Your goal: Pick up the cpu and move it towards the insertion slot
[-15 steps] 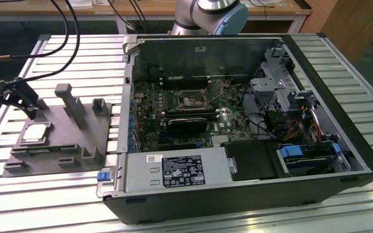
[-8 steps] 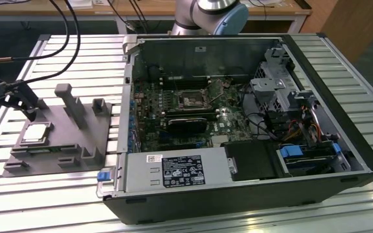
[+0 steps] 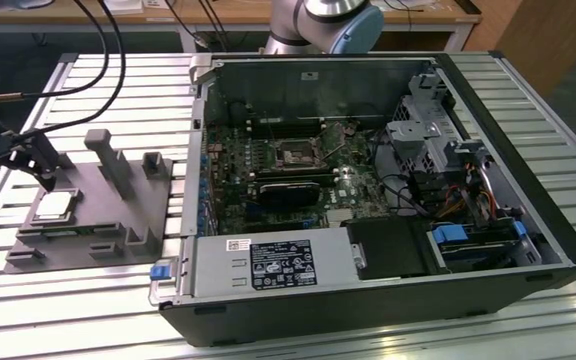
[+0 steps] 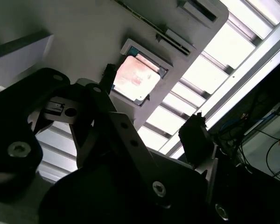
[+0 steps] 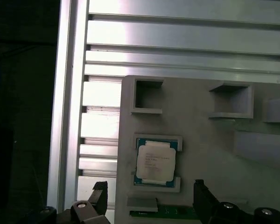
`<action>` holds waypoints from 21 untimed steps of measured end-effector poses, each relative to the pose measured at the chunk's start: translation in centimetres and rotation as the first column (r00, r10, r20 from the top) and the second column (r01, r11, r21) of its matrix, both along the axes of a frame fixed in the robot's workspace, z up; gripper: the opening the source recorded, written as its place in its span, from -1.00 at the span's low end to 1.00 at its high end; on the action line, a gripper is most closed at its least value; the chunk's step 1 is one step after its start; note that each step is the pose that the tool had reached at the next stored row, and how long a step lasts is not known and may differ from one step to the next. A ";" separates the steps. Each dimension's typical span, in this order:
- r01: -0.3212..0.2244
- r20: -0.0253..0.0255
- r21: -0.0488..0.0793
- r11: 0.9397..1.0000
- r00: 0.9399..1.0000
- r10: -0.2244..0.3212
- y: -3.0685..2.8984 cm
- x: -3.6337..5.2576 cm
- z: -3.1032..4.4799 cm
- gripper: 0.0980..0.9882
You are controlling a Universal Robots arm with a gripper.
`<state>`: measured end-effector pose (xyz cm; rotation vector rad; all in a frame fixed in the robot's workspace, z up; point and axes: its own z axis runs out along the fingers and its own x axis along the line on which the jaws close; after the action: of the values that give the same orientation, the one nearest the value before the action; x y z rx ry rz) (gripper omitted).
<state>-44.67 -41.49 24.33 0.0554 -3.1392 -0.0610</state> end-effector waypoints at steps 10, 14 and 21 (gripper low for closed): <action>0.000 -0.003 0.000 1.000 1.000 0.000 0.00 0.09 -0.43 0.62; 0.000 -0.003 0.000 1.000 1.000 0.000 0.00 0.09 -0.54 0.62; 0.000 -0.003 0.000 1.000 1.000 0.000 0.00 0.09 -0.71 0.62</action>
<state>-44.58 -41.49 23.62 0.0554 -3.1366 -0.0612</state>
